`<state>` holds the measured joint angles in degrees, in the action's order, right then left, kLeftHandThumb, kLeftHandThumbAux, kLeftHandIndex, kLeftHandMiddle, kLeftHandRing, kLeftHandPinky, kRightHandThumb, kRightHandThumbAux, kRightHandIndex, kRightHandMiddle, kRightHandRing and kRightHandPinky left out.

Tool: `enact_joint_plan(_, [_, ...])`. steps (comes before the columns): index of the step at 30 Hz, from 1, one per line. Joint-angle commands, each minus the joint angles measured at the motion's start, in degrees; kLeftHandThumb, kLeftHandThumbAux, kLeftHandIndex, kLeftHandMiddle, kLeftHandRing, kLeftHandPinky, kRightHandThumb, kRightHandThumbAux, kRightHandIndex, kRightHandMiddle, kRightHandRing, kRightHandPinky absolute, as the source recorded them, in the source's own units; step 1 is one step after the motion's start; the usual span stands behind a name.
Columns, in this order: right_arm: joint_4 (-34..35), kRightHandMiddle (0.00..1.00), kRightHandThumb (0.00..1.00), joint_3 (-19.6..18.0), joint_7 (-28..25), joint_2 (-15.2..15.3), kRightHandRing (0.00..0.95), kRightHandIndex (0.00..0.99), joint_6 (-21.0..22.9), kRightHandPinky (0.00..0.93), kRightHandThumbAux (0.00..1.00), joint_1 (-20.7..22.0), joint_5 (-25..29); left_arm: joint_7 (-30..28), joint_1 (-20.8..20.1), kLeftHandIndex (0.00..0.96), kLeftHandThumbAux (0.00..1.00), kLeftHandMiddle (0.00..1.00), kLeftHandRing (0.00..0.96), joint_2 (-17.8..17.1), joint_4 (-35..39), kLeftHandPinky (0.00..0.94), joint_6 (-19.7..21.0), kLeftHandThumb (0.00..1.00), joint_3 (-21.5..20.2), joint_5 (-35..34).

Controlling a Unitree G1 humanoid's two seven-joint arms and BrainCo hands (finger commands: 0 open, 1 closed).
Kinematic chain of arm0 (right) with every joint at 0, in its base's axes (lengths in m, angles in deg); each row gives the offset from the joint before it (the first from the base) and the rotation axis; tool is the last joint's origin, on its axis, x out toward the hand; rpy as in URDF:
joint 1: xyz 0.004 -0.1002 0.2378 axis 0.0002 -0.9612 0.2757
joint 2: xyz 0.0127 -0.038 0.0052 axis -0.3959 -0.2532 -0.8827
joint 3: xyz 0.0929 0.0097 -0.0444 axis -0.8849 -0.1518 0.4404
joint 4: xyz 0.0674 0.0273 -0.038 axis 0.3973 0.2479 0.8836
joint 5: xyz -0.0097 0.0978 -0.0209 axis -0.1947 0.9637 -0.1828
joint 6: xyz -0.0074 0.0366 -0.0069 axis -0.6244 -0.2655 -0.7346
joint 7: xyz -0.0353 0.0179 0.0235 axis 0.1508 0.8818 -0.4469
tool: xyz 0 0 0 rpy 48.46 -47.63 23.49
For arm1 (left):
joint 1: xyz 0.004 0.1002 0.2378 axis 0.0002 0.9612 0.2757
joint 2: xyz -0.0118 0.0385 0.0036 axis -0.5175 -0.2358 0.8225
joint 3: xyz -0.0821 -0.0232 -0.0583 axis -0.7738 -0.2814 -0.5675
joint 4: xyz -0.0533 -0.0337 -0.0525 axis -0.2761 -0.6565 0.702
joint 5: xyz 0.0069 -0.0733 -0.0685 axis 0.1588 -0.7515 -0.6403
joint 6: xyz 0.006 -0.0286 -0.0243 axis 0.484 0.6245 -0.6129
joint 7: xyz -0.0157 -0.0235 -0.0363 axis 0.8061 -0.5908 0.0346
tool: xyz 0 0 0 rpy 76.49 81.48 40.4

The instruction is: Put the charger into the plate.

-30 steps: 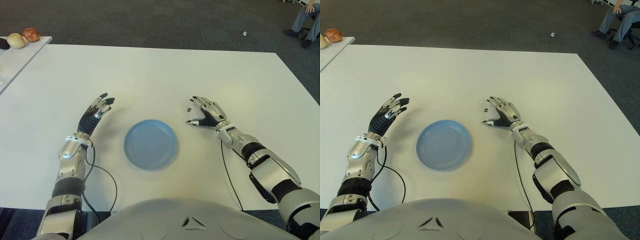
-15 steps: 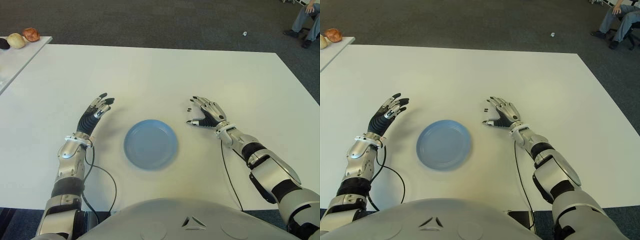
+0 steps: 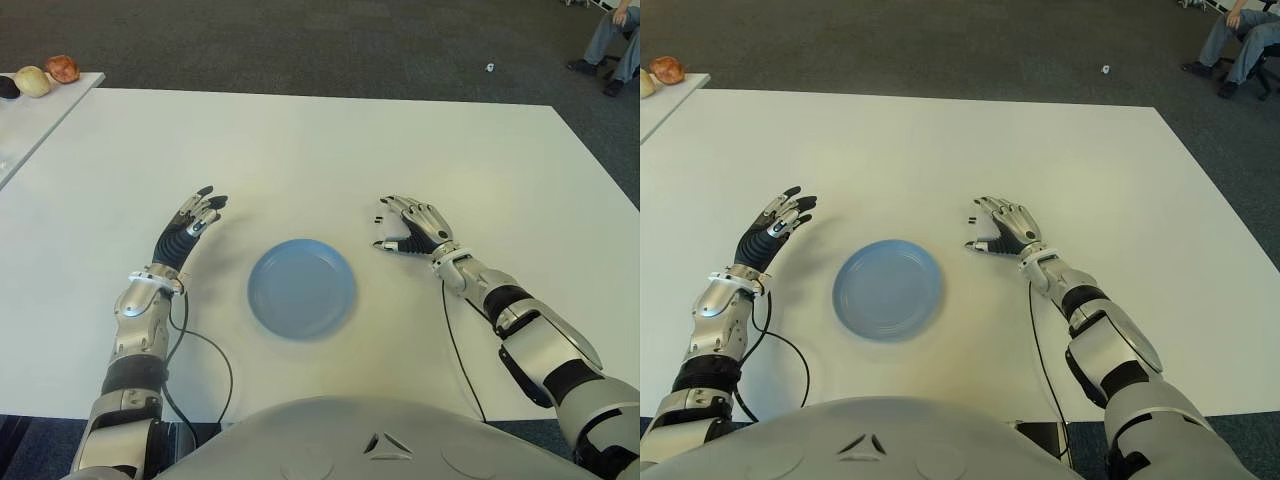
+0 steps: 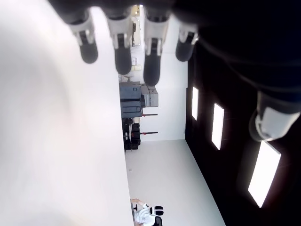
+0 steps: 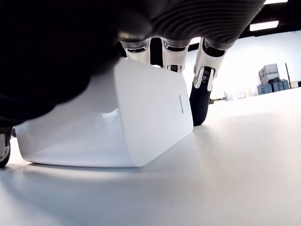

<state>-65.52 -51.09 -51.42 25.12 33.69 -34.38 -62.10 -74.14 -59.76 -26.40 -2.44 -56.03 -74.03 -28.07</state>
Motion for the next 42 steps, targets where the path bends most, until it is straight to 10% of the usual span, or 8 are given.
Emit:
enact_joint_plan(1, [-1.86,0.345,0.545,1.02,-0.63,-0.36,0.379,0.188,1.97,0.47,0.412,-3.63,-1.32,-0.68,0.09,0.084,0.42,0.184,0.124,-0.39,0.18,0.024,0.39,0.0,-0.42,-0.48])
enact_joint_plan(15, [-2.31,0.767,0.721,1.92,1.6,-1.54,0.77,0.609,7.69,0.805,0.447,-3.64,-2.15,-0.41,0.46,0.089,0.406,0.18,0.133,-0.37,1.74,0.069,1.19,0.0,-0.8,-1.31])
enact_joint_plan(42, [-2.37,0.895,0.871,1.42,2.85,-2.8,0.884,0.854,11.53,0.883,0.679,-4.31,-1.27,-1.99,0.17,0.097,0.405,0.177,0.133,-0.06,2.89,0.065,1.92,0.01,-1.92,-3.6])
